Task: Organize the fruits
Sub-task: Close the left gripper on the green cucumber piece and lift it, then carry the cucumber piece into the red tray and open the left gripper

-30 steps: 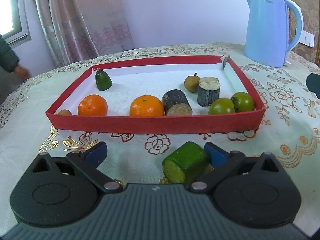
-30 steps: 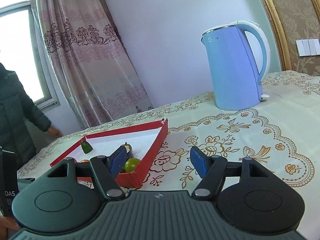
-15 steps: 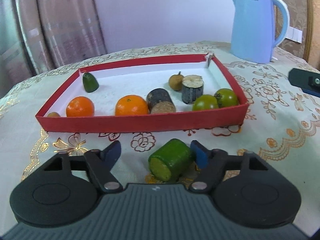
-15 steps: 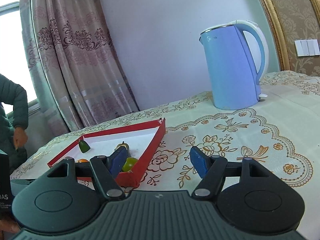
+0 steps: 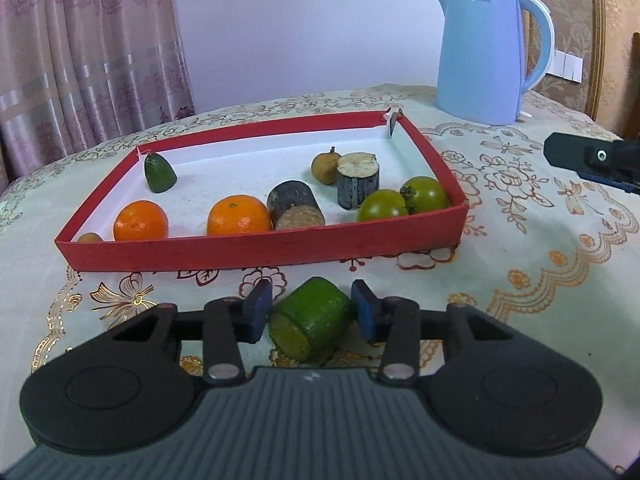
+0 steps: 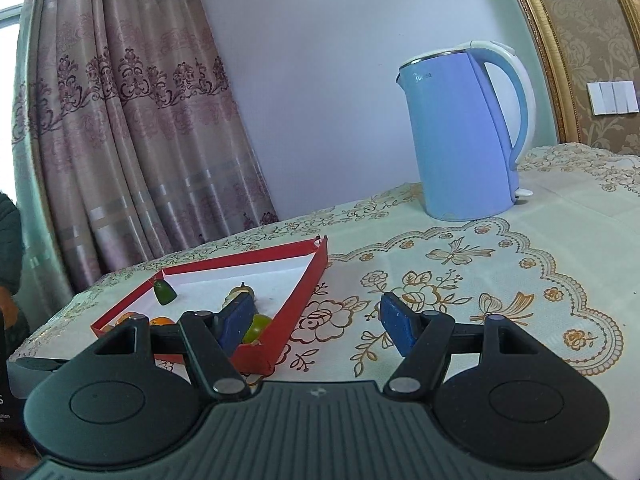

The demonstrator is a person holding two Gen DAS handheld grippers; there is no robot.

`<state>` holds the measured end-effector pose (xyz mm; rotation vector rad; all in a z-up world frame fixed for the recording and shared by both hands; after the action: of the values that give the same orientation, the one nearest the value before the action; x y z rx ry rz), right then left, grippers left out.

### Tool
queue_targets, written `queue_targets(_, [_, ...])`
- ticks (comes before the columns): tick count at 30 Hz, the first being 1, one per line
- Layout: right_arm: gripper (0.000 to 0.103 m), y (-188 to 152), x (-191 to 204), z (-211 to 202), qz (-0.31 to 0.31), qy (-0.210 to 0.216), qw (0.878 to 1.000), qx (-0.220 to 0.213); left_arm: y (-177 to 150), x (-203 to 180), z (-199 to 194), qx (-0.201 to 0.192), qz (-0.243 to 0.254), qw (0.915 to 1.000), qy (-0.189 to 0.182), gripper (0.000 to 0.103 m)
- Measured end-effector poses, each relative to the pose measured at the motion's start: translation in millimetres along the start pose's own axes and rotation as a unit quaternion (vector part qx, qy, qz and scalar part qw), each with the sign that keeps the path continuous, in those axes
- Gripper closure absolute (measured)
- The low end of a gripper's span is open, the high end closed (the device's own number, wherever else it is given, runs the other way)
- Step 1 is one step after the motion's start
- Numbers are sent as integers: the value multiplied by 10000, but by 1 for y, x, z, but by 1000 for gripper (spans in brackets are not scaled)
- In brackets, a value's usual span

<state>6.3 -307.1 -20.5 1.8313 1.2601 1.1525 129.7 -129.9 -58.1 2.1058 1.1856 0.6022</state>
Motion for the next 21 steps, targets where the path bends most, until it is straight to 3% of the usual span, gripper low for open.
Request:
queue_targets(10, [33,0,1,-1,7,21,10000,-18,6,20,-23,-453,-149,9980,423,64])
queue_targets(16, [34,0,2,-2,19,30,10000,-27,41,45,-28,-806,-453,9920,854,64])
queue_targets(21, [33,1,2,-2,33,30,10000,-21,73,58,-7,-834,-473,9891,1116,64])
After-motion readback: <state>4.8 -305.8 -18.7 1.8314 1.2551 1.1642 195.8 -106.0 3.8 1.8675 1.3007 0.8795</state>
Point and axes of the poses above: each gripper's, at about its wrist camera, not at the fingertips, and z roughly the way its jaws point, x to its left, y to its top, the point moved 2 cm from there along z, roughly the way its jaws point, and after that the axes turned 7 degrees about x, right-handed, at the moved point
